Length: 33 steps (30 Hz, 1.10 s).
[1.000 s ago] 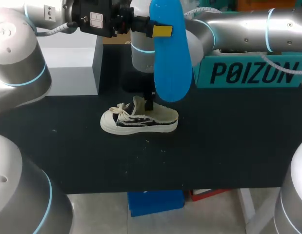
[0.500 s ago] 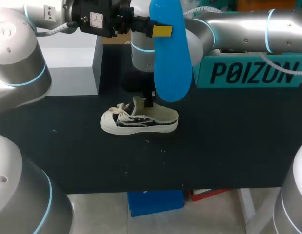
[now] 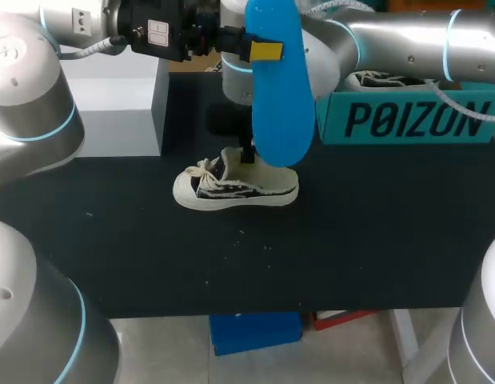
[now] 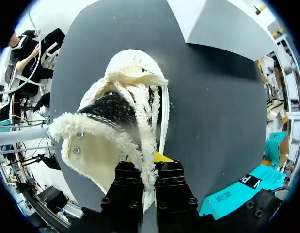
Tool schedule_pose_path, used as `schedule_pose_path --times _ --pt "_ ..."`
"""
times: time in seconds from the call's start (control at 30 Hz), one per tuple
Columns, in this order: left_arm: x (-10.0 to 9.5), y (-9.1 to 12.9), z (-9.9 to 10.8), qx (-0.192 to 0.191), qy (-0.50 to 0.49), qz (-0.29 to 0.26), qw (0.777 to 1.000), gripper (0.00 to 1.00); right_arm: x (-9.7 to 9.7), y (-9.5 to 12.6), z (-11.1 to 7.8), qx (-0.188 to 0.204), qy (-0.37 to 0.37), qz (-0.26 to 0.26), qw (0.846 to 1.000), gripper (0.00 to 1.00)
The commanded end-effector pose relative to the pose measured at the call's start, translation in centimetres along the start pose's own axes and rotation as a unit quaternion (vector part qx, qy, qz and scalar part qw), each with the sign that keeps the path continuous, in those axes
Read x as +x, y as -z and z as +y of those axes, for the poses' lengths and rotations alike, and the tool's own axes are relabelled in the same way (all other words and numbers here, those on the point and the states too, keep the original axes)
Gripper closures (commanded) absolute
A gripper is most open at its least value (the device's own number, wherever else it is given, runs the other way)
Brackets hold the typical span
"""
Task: Take the shoe out of the shoebox, open the shoe tongue, remove and reinsert the insole, then place the shoe into the shoebox
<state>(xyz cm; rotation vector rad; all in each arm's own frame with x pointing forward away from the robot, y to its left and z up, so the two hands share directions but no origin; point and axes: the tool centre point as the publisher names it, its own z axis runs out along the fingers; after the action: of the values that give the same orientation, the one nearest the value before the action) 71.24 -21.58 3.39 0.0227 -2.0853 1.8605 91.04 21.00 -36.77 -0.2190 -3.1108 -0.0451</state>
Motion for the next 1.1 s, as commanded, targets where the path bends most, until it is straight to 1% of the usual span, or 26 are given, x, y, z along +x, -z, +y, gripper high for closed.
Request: schedule_pose_path --times 0.03,0.13,0.2,0.3,0.43,0.47,0.5,0.53,0.6,0.63,0.67,0.77,0.83,0.87,0.9,0.93,1.0,1.03,1.1 --pt "-0.1 -0.1 0.0 -0.001 0.0 0.0 1.0 1.0 -0.2 4.2 -2.4 -0.002 -0.15 -0.024 0.988 1.0" --pt "-0.1 -0.1 0.0 -0.001 0.0 0.0 1.0 1.0 -0.7 5.0 -3.0 0.03 -0.238 -0.027 0.971 1.0" --pt "-0.1 -0.1 0.0 -0.001 0.0 0.0 1.0 1.0 -0.9 5.3 -3.2 0.036 -0.282 -0.023 0.958 1.0" --pt "-0.1 -0.1 0.0 -0.001 0.0 0.0 1.0 1.0 -1.3 5.8 -3.5 0.059 -0.393 -0.026 0.917 1.0" --pt "-0.1 -0.1 0.0 -0.001 0.0 0.0 1.0 1.0 -1.0 6.1 -3.6 0.072 -0.499 -0.023 0.863 1.0" --pt "-0.1 -0.1 0.0 -0.001 0.0 0.0 1.0 1.0 -1.0 6.2 -3.7 0.074 -0.529 -0.019 0.845 1.0" --pt "-0.1 -0.1 0.0 -0.001 0.0 0.0 1.0 1.0 -0.8 6.3 -3.7 0.071 -0.549 -0.019 0.832 1.0" --pt "-0.1 -0.1 0.0 -0.001 0.0 0.0 1.0 1.0 -0.7 6.5 -3.7 0.072 -0.56 -0.022 0.825 1.0" --pt "-0.1 -0.1 0.0 -0.001 0.0 0.0 1.0 1.0 -0.3 6.8 -3.8 0.069 -0.599 -0.025 0.797 1.0" --pt "-0.1 -0.1 0.0 -0.001 0.0 0.0 1.0 1.0 -0.2 6.9 -3.8 0.065 -0.609 -0.023 0.79 1.0" --pt "-0.1 -0.1 0.0 -0.001 0.0 0.0 1.0 1.0 0.0 6.9 -3.9 0.063 -0.623 -0.026 0.779 1.0" --pt "-0.1 -0.1 0.0 -0.001 0.0 0.0 1.0 1.0 0.4 7.0 -4.0 0.054 -0.648 -0.025 0.76 1.0" --pt "-0.1 -0.1 0.0 -0.001 0.0 0.0 1.0 1.0 0.6 6.9 -4.1 0.051 -0.654 -0.03 0.754 1.0" --pt "-0.1 -0.1 0.0 -0.001 0.0 0.0 1.0 1.0 0.6 6.8 -4.2 0.047 -0.661 -0.026 0.749 1.0" --pt "-0.1 -0.1 0.0 -0.001 0.0 0.0 1.0 1.0 0.7 6.7 -4.3 0.046 -0.661 -0.025 0.748 1.0" --pt "-0.1 -0.1 0.0 -0.001 0.0 0.0 1.0 1.0 0.8 6.6 -4.4 0.047 -0.665 -0.031 0.744 1.0" --pt "-0.1 -0.1 0.0 -0.001 0.0 0.0 1.0 1.0 1.1 6.4 -4.4 0.042 -0.668 -0.017 0.743 1.0" --pt "-0.1 -0.1 0.0 -0.001 0.0 0.0 1.0 1.0 1.2 6.3 -4.4 0.042 -0.672 -0.023 0.739 1.0" --pt "-0.1 -0.1 0.0 -0.001 0.0 0.0 1.0 1.0 1.3 6.1 -4.5 0.039 -0.679 -0.017 0.733 1.0"
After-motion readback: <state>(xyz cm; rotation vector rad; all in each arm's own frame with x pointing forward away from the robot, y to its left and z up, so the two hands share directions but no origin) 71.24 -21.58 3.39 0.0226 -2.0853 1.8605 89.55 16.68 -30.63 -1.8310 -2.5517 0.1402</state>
